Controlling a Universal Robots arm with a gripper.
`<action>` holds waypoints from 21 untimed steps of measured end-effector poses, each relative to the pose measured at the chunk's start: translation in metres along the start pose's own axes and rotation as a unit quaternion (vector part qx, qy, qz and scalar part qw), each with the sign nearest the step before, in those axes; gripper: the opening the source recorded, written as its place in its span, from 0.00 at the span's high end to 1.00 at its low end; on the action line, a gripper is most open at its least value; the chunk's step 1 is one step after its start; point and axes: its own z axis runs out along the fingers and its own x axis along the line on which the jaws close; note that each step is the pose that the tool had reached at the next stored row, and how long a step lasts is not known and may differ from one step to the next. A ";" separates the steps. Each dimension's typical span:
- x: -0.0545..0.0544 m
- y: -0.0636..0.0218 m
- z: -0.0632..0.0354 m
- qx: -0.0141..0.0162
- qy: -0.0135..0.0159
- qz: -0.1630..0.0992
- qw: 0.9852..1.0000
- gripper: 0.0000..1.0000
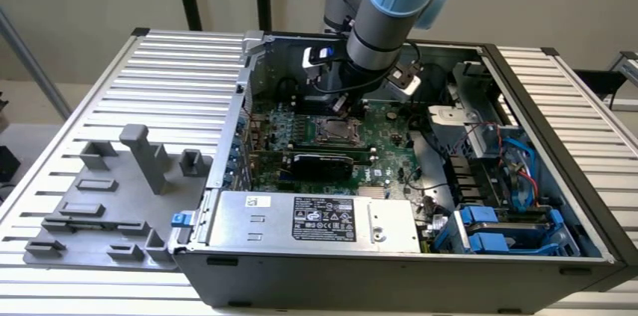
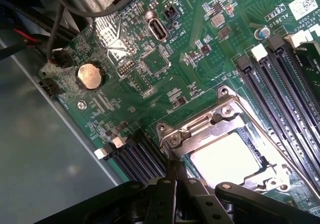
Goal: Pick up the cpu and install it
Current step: 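Install the first cpu locking lever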
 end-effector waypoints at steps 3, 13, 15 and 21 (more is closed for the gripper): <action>0.001 -0.0006 0.0007 0.000 0.000 0.000 1.000 0.88; 0.002 -0.0001 0.0028 0.001 0.000 -0.003 1.000 0.88; 0.002 0.0001 0.0031 0.001 0.000 -0.004 1.000 0.88; 0.002 0.0002 0.0027 0.003 0.002 -0.007 1.000 0.88</action>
